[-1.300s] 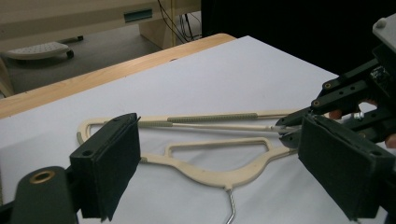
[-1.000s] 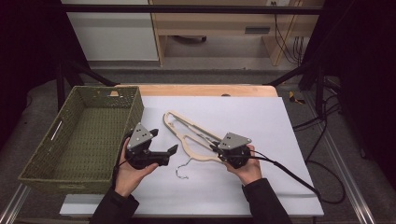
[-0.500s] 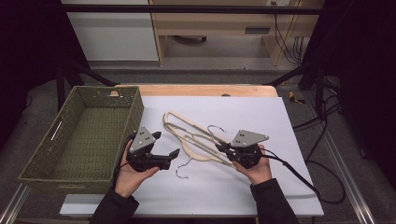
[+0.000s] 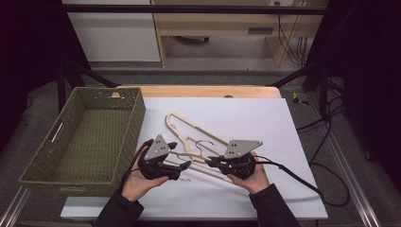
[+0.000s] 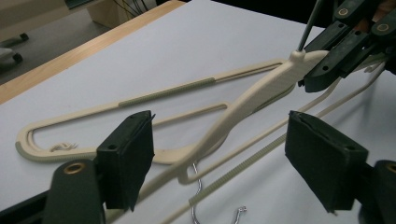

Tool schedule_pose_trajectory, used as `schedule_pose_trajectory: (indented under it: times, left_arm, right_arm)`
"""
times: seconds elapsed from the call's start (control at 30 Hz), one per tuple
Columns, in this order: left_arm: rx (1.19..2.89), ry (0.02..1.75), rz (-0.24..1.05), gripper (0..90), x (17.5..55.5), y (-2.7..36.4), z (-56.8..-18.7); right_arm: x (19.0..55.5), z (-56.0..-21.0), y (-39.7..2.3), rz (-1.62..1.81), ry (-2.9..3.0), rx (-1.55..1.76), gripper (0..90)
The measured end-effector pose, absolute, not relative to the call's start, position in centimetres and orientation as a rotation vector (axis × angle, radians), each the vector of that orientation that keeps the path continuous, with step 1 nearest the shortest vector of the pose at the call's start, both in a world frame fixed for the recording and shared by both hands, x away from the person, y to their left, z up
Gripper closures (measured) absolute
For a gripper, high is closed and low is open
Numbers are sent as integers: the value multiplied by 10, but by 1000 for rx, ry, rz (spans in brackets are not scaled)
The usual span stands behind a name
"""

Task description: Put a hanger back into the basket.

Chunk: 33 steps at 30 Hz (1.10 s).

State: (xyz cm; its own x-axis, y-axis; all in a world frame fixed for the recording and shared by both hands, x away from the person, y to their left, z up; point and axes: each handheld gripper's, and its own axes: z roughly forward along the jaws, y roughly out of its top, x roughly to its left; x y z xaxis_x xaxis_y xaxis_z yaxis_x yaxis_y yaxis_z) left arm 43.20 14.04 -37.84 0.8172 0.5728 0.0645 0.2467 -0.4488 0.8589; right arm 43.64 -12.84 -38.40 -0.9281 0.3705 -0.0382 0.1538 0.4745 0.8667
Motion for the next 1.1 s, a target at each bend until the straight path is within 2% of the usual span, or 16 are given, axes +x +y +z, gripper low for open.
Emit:
schedule_pose_trajectory:
  times: [0.23,0.47,0.77,1.1]
  left_arm:
    - [2083,553,380,447,433,137,-383]
    - [2136,508,368,606,431,131,-389]
    - [2197,513,397,667,429,127,-392]
    - [2216,514,346,775,424,123,-390]
  right_arm:
    - [434,-384,-125,1437,2547,412,868]
    - [433,-384,-122,1429,2583,389,868]
    - [435,-387,-121,1403,2614,392,856]
    - [436,-386,-124,1360,2521,450,711]
